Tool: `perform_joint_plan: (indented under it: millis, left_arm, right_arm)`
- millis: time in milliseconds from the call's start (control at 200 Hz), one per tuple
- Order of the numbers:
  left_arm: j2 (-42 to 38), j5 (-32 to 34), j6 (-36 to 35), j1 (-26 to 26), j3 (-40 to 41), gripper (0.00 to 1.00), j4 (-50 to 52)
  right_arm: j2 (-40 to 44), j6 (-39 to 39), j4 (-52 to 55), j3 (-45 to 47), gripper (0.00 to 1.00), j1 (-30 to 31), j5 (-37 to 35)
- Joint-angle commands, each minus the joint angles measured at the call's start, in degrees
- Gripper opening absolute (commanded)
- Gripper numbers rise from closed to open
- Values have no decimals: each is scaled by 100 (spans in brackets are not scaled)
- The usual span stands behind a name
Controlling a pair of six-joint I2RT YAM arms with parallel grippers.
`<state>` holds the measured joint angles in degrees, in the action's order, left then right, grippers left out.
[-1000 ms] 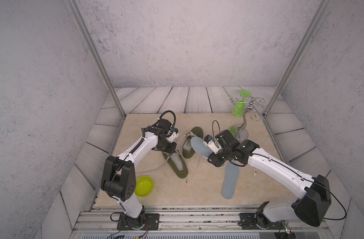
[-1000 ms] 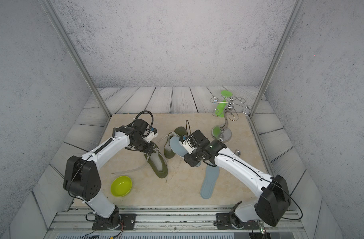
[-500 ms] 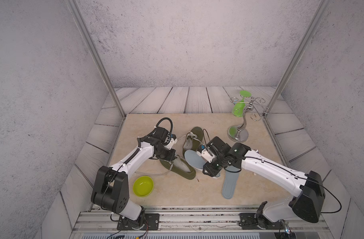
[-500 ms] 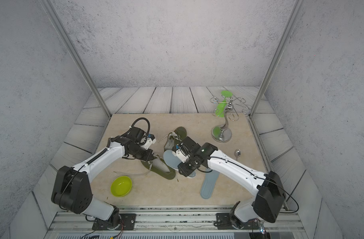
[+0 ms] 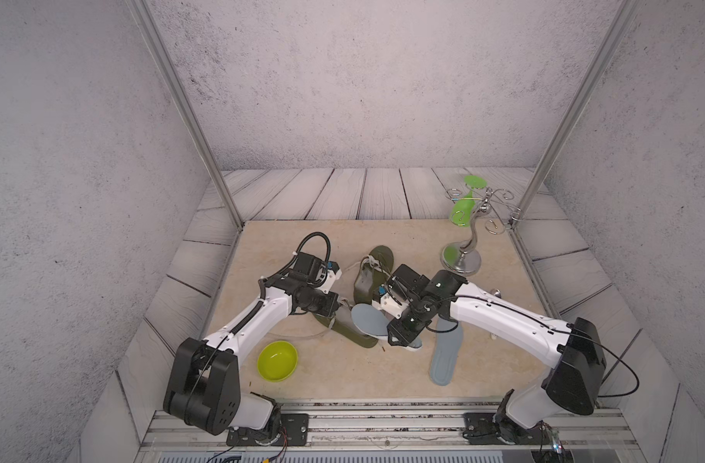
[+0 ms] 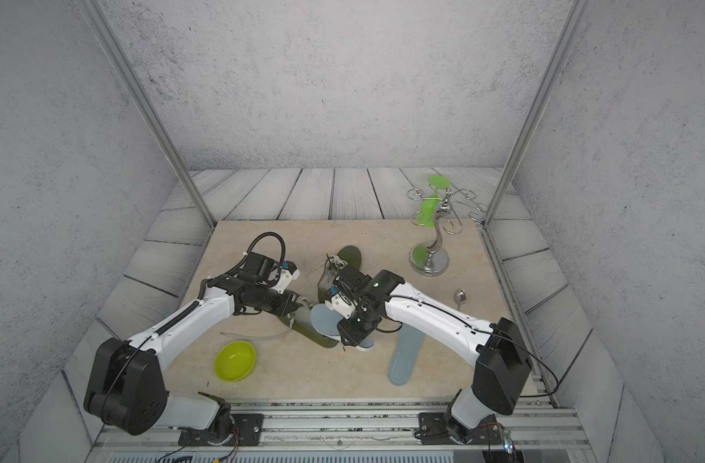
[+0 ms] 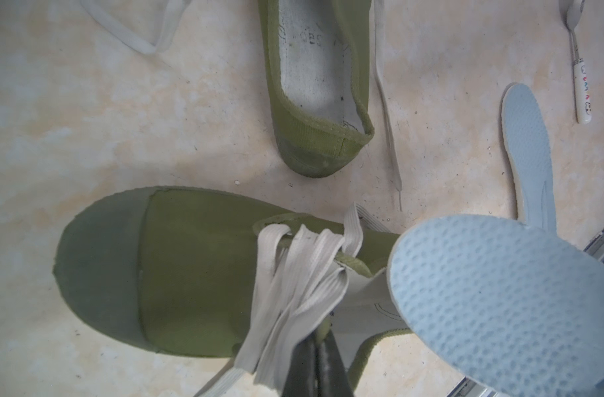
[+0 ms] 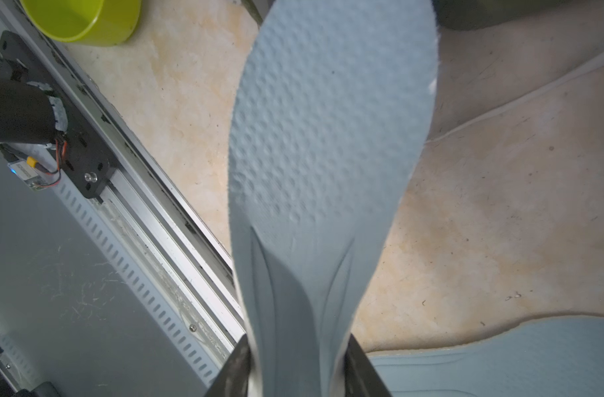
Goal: Insert the insole into the shoe
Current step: Pick up the shoe at the center of the board.
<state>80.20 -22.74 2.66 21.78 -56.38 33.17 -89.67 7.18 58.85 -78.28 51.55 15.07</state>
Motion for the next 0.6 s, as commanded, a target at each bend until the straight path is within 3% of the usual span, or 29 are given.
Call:
perform_joint_plan:
  millis: [0,595]
  left_arm:
    - [-189,-174,11,37,66,0,-365]
    - [-693,-204,-103,48,634,0,-878]
  right_arm:
    - [-172,-50,326,-178,39,108,146]
    - [-434,186,45,-100,35,136,1215]
